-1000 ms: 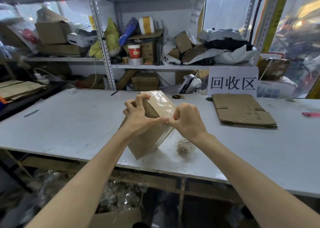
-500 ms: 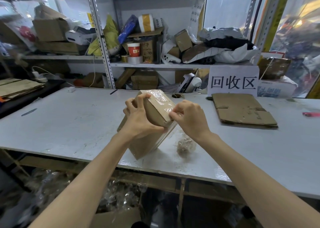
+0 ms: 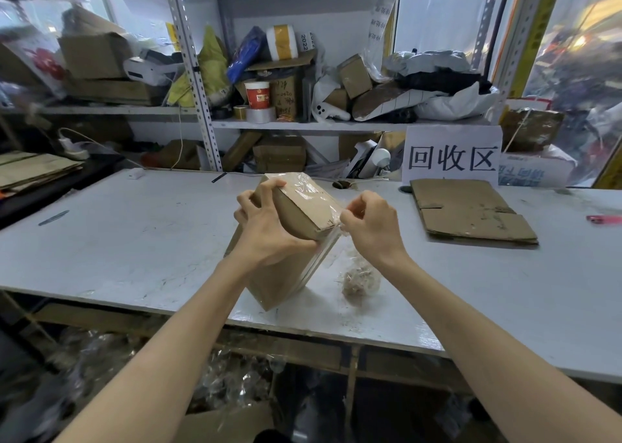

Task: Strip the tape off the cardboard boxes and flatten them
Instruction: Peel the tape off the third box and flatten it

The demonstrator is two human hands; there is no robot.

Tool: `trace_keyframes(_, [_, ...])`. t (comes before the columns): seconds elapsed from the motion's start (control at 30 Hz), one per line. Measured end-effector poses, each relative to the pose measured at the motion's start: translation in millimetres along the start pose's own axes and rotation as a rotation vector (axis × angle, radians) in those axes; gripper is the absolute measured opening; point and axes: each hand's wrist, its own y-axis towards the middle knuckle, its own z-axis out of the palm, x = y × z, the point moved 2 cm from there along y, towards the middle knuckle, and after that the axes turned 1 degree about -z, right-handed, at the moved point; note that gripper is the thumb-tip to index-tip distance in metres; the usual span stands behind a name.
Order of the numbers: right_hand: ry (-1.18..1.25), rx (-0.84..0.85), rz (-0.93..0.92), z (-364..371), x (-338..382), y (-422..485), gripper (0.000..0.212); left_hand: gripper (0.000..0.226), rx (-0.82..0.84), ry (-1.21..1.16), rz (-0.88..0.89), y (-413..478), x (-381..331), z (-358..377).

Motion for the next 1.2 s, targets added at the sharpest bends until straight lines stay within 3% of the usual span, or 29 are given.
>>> trace_keyframes(0.1, [0.281, 0.015, 0.134, -6, -2, 2, 0.024, 0.106, -0.015, -0.006, 0.019, -2, -3, 2])
trace_keyframes(0.17, [0.196, 0.055, 0.123, -6, -1, 4, 0.039, 0.105, -0.015, 0.002, 0.051, -3, -7, 4])
trace_keyframes(0.27, [-0.014, 0.078, 0.06, -3, -2, 4, 0.026, 0.104, -0.021, 0.01, 0.079, -6, -11, 7])
trace_keyframes(0.37, [0.021, 0.029, 0.058, -2, -8, 6, 0.007, 0.106, -0.036, 0.016, 0.036, -4, -7, 3])
trace_keyframes(0.53, [0.595, 0.051, 0.414, 9, -23, -2, 0.016, 0.099, -0.05, -0.171, -0.22, -3, 15, -3])
trace_keyframes(0.67, [0.666, 0.124, 0.462, -2, -27, 2, 0.022, 0.1, -0.09, -0.223, -0.219, -6, 21, -6])
trace_keyframes(0.77, [0.869, 0.217, 0.599, -5, -29, -4, 0.021, 0.103, -0.056, -0.239, -0.194, -6, 22, -11])
trace_keyframes(0.9, [1.135, 0.112, 0.746, -13, -31, -6, 0.02, 0.104, -0.015, -0.222, -0.143, -11, 21, -15])
trace_keyframes(0.97, [0.83, 0.03, 0.618, -16, -29, 0, 0.03, 0.102, -0.019, -0.213, -0.109, -13, 21, -16])
trace_keyframes(1.07, [0.322, 0.047, 0.247, -14, -14, 5, 0.039, 0.101, -0.016, -0.196, -0.027, -17, 17, -14])
trace_keyframes(1.13, [0.125, 0.095, 0.15, -10, -7, 8, 0.039, 0.103, -0.014, -0.187, 0.031, -19, 12, -12])
trace_keyframes(1.2, [0.073, 0.105, 0.143, -8, -7, 11, 0.026, 0.103, -0.009, -0.18, 0.075, -21, 9, -11])
